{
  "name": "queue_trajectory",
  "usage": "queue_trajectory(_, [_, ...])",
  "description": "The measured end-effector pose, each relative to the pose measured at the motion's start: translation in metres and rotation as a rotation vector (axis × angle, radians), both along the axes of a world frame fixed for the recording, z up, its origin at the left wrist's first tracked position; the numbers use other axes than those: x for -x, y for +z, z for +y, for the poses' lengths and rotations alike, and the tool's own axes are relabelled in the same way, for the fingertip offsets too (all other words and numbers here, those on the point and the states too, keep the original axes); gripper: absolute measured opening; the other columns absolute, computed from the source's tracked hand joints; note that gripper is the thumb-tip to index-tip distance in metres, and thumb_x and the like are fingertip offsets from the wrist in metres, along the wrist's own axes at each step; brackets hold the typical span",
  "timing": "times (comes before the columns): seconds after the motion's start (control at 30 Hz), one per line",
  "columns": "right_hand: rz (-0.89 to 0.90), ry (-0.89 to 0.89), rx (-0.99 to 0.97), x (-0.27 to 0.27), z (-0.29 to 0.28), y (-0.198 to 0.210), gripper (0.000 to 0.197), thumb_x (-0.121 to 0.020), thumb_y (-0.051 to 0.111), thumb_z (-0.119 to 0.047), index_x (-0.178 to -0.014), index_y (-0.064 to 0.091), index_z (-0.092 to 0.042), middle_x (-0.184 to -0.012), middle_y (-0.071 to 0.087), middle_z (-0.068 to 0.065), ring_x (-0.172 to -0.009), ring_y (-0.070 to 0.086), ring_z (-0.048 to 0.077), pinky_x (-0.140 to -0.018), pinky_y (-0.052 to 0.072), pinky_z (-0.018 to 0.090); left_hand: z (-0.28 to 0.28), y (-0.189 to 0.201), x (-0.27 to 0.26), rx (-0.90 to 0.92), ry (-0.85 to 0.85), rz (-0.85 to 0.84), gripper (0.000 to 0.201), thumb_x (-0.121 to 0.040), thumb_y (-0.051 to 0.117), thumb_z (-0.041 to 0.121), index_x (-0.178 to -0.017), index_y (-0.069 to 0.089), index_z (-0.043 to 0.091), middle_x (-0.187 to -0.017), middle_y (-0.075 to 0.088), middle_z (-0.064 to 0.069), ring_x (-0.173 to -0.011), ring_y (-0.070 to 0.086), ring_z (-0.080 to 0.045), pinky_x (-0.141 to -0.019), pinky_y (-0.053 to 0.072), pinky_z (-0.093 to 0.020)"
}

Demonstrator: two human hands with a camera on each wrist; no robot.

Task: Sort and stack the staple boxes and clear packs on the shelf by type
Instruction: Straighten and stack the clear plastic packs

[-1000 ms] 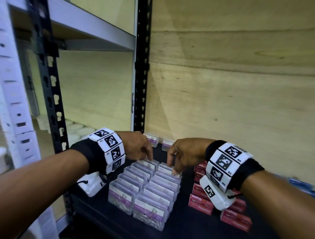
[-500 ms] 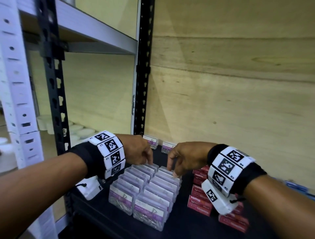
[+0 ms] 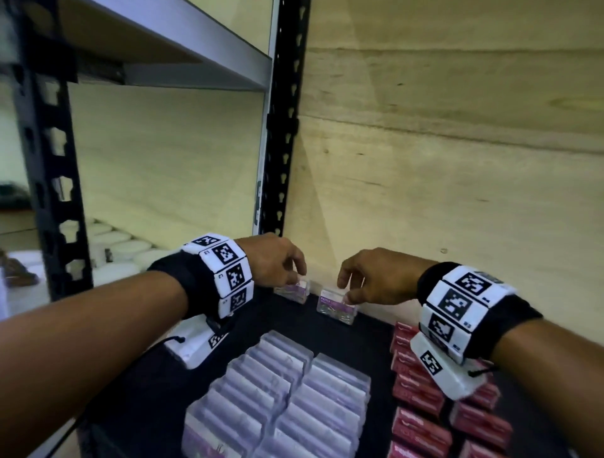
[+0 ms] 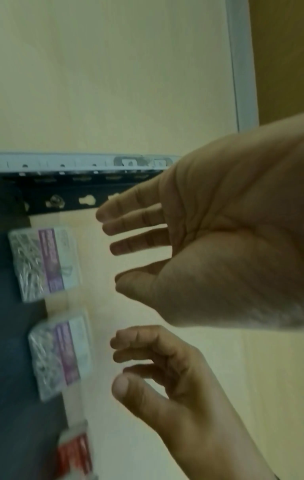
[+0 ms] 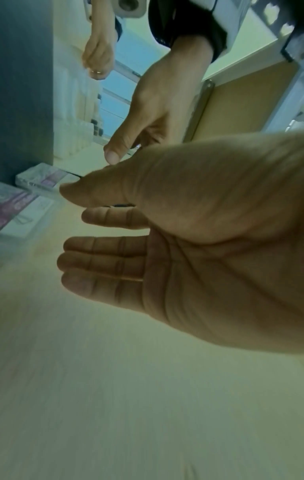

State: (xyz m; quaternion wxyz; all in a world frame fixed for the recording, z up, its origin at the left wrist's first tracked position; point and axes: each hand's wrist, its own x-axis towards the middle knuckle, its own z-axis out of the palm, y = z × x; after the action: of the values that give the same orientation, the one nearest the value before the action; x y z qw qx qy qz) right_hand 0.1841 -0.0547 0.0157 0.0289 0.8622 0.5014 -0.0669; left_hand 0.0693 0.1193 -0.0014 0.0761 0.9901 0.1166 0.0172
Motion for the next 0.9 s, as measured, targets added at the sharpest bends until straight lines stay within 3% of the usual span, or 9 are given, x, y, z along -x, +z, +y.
queue_trajectory(0.1, [-0.039,-0.019,0.056,-0.016,0.017,-0.006,0.045,-0.09,0.067,-0.039,-0.132,0.053,-0.029,-0.124,0.061,-0.007,-0.111,0.058,0.016,-0.095,0.047,0.031,0.022,-0.009,-0.023,-0.062,-0.017,-0.007,0.029,-0.096,0.055,0.035,-0.124,0.062,0.036,-0.113,0.06,0.007,-0.108,0.058,-0.013,-0.093,0.044,-0.025])
queue_trajectory(0.2, [-0.046,-0.01,0.122,-0.027,0.031,-0.015,0.054,-0.09,0.067,-0.038,-0.14,0.047,-0.029,-0.133,0.058,-0.004,-0.116,0.056,0.018,-0.095,0.045,0.03,0.035,-0.018,-0.039,-0.084,-0.027,0.012,0.03,-0.097,0.054,0.032,-0.126,0.062,0.036,-0.119,0.063,0.005,-0.107,0.057,-0.012,-0.087,0.039,-0.019])
queue_trajectory(0.47, [-0.073,0.017,0.212,-0.032,0.04,-0.022,0.045,-0.093,0.066,-0.03,-0.133,0.046,-0.028,-0.124,0.059,-0.002,-0.104,0.055,0.018,-0.086,0.043,0.03,0.049,-0.03,-0.05,-0.06,-0.051,0.044,0.034,-0.096,0.053,0.021,-0.126,0.063,0.035,-0.119,0.067,0.008,-0.098,0.056,-0.003,-0.085,0.041,-0.017])
queue_trajectory(0.53, [-0.051,0.004,0.224,-0.029,0.038,-0.02,0.045,-0.092,0.067,-0.031,-0.131,0.047,-0.029,-0.124,0.061,-0.003,-0.106,0.057,0.018,-0.089,0.046,0.032,0.047,-0.028,-0.047,-0.065,-0.069,0.072,0.035,-0.096,0.053,0.02,-0.126,0.063,0.036,-0.12,0.066,0.009,-0.102,0.057,-0.005,-0.087,0.041,-0.017])
queue_trajectory(0.67, [-0.012,-0.012,0.234,-0.017,0.031,-0.019,0.044,-0.091,0.068,-0.03,-0.13,0.047,-0.029,-0.119,0.066,-0.002,-0.103,0.062,0.018,-0.093,0.049,0.035,0.033,-0.023,-0.036,-0.068,-0.112,0.105,0.034,-0.096,0.055,0.023,-0.125,0.063,0.039,-0.117,0.066,0.013,-0.094,0.051,0.002,-0.086,0.036,-0.015])
queue_trajectory(0.8, [0.024,-0.007,0.264,0.002,0.019,-0.018,0.042,-0.094,0.064,-0.028,-0.132,0.045,-0.027,-0.119,0.069,0.0,-0.103,0.065,0.019,-0.095,0.05,0.036,0.017,-0.018,-0.024,-0.016,-0.117,0.155,0.031,-0.095,0.059,0.027,-0.121,0.065,0.042,-0.121,0.065,0.017,-0.107,0.057,-0.003,-0.093,0.04,-0.018])
queue_trajectory(0.9, [0.014,0.02,0.275,0.02,0.007,-0.015,0.042,-0.096,0.061,-0.027,-0.135,0.044,-0.025,-0.126,0.064,0.0,-0.103,0.06,0.018,-0.086,0.047,0.031,0.005,-0.015,-0.014,-0.012,-0.128,0.2,0.03,-0.094,0.06,0.029,-0.12,0.065,0.043,-0.122,0.064,0.019,-0.11,0.058,-0.003,-0.096,0.041,-0.02])
